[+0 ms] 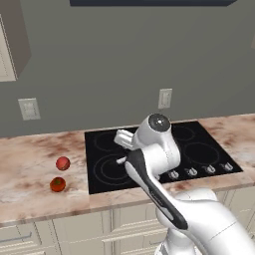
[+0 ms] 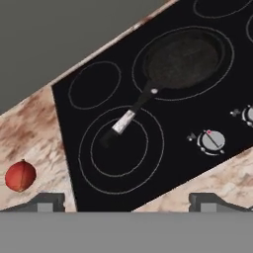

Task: Place the pan on the center burner on the stove. Then place the tomato and the onion in the pan and turn on the center burner.

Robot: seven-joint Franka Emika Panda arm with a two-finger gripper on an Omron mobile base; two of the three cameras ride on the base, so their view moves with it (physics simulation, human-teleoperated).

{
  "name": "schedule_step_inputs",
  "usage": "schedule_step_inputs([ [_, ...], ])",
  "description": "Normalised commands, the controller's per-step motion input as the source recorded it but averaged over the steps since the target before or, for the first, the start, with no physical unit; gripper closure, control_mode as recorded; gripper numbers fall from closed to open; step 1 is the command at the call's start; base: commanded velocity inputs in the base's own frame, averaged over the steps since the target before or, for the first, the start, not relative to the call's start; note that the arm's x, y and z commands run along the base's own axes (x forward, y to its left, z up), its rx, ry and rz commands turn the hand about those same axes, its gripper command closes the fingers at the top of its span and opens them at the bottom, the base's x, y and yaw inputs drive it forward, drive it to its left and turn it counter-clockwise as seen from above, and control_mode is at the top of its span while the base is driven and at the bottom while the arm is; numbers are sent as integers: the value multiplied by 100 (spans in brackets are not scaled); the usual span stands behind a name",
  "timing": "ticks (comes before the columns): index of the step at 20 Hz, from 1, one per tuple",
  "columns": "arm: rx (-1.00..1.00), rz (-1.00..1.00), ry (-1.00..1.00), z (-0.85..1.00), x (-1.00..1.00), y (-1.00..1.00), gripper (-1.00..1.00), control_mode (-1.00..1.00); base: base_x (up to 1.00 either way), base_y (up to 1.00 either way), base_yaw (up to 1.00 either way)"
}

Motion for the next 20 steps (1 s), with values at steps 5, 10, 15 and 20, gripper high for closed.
schedule_step_inputs([
  [5,-13,20,13,39,0,44,-100,-100,0,0,0],
  [10,-6,36,3,0,0,17,-100,-100,0,0,0],
  [15,0,42,-3,-18,0,-1,-100,-100,0,0,0],
  [20,0,30,-3,-3,0,7,-100,-100,0,0,0],
])
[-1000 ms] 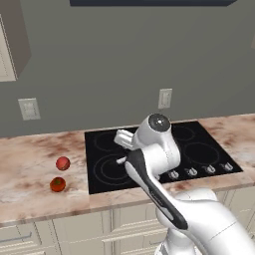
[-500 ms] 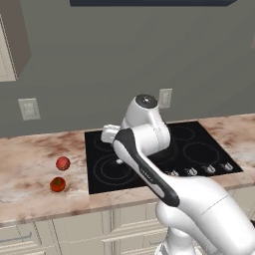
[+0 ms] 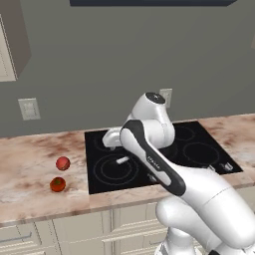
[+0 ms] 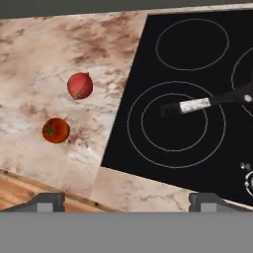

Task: Place the pan on the center burner on the stove. Then place the tomato and the onion in the pan and turn on the center burner.

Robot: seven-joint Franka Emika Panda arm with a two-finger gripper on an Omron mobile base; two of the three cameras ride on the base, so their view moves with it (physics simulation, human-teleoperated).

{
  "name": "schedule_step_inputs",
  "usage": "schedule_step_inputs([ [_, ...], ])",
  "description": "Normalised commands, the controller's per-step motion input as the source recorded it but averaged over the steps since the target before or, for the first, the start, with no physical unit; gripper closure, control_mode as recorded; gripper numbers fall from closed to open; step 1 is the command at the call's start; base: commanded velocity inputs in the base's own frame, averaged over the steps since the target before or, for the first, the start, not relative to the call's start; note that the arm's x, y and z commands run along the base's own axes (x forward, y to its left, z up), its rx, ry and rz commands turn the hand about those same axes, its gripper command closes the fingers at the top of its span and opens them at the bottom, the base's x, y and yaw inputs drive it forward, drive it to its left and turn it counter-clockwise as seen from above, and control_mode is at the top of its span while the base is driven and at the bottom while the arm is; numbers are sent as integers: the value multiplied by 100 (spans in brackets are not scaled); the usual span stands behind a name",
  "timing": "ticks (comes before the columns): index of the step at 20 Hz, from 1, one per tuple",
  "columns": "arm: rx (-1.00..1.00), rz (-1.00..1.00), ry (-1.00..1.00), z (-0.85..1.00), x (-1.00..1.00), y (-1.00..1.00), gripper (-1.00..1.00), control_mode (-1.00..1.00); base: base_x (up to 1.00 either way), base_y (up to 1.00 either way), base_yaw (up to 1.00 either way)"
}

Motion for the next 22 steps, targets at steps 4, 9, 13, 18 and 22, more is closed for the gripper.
schedule_step_inputs([
  [4,-1,18,-1,0,0,33,-100,-100,0,0,0],
  [9,-3,3,0,0,0,56,-100,-100,0,0,0],
  [13,-4,-2,0,0,1,54,-100,-100,0,0,0],
  [18,-3,-1,0,0,8,39,-100,-100,0,0,0],
  [22,-1,0,0,0,21,18,-100,-100,0,0,0],
])
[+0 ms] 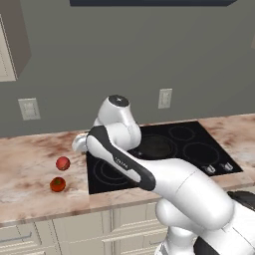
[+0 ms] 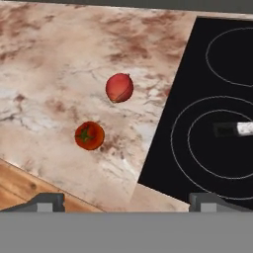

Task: Place the pan on the center burner on the stove. Then place the tomato and the onion in the pan and turn on the center burner.

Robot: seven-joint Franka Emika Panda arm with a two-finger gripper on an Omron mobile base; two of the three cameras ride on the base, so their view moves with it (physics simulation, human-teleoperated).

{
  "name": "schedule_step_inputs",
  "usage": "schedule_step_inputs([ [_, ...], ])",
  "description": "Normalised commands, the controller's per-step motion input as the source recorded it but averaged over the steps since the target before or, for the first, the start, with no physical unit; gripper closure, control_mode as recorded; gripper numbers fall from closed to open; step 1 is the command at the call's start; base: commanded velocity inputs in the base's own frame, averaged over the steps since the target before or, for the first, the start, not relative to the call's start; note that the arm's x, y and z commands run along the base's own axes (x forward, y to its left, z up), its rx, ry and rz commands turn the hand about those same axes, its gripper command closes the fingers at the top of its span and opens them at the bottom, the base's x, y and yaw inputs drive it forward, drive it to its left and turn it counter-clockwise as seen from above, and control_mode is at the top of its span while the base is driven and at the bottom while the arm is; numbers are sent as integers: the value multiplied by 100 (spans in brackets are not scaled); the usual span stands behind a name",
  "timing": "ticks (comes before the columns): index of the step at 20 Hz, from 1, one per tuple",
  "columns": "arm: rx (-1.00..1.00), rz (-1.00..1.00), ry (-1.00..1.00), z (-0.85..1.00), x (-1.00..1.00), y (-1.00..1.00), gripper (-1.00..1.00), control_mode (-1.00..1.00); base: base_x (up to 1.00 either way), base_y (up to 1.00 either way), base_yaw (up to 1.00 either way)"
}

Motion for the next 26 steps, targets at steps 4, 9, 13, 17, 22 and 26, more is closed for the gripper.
schedule_step_inputs([
  [4,-3,0,0,0,26,24,-100,-100,0,0,0],
  [9,-7,0,0,-7,24,30,-100,-100,0,0,0],
  [13,-8,0,0,-10,23,25,-100,-100,0,0,0],
  [17,-5,0,0,-21,24,14,-100,-100,0,0,0],
  [22,0,0,2,-32,13,5,-100,-100,0,0,0],
  [26,0,0,0,-26,8,9,-100,-100,0,0,0],
])
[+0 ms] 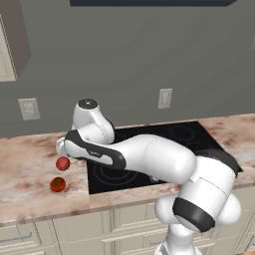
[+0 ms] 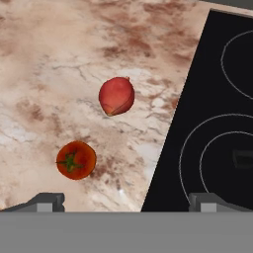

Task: Place the pan on the center burner on the stove. Then place the tomato and the onion in the pan and turn on the center burner.

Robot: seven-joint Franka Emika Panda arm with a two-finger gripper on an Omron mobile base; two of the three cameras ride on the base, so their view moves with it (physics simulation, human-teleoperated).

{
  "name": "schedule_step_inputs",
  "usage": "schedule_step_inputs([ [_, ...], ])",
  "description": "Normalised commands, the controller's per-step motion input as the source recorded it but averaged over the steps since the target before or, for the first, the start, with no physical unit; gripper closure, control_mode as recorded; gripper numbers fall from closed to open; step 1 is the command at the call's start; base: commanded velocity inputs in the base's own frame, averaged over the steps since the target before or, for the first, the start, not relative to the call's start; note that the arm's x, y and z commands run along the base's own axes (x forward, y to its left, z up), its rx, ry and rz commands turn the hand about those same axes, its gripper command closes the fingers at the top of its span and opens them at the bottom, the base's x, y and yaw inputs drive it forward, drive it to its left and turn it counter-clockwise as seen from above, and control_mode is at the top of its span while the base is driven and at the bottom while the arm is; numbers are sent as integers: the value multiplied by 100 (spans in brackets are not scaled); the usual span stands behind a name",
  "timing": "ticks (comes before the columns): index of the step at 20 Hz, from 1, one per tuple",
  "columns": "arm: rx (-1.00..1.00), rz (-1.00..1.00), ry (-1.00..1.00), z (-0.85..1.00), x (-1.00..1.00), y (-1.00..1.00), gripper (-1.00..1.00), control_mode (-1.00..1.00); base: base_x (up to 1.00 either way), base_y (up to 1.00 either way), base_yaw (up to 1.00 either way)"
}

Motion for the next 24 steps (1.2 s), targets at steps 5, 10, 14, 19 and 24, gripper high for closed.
schedule_step_inputs([
  [5,0,0,0,-22,3,14,-100,-100,0,0,0],
  [10,0,0,0,-14,0,17,-100,-100,0,0,0],
  [14,0,0,0,-9,2,6,-100,-100,0,0,0],
  [19,0,-3,0,-5,11,0,-100,-100,0,0,0],
  [24,-1,-5,0,-7,16,0,-100,-100,0,0,0],
])
